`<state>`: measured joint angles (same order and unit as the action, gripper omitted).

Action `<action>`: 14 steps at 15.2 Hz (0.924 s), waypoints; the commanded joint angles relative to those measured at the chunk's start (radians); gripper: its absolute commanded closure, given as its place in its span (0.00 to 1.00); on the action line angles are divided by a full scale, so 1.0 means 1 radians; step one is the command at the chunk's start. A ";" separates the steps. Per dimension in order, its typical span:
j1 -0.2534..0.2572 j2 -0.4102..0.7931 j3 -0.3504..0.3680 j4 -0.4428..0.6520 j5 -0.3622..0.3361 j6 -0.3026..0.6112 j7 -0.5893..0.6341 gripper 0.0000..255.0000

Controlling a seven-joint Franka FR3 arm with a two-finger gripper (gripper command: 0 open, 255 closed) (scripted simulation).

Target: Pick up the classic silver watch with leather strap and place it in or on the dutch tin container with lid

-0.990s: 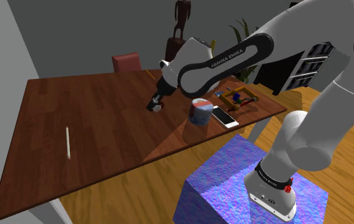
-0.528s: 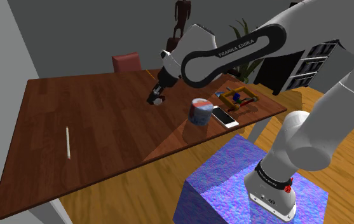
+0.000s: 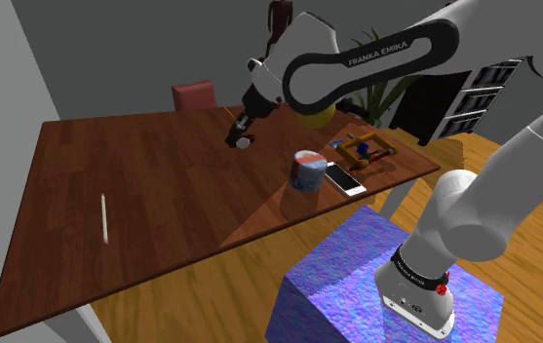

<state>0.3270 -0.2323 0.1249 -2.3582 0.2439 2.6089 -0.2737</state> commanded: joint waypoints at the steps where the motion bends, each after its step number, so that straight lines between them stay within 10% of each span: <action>1: -0.003 -0.012 0.001 0.017 -0.007 -0.029 0.009 1.00; 14: -0.038 -0.367 -0.148 -0.214 0.015 -0.184 -0.166 1.00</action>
<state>0.2960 -0.5658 -0.0035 -2.5565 0.2623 2.4474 -0.4184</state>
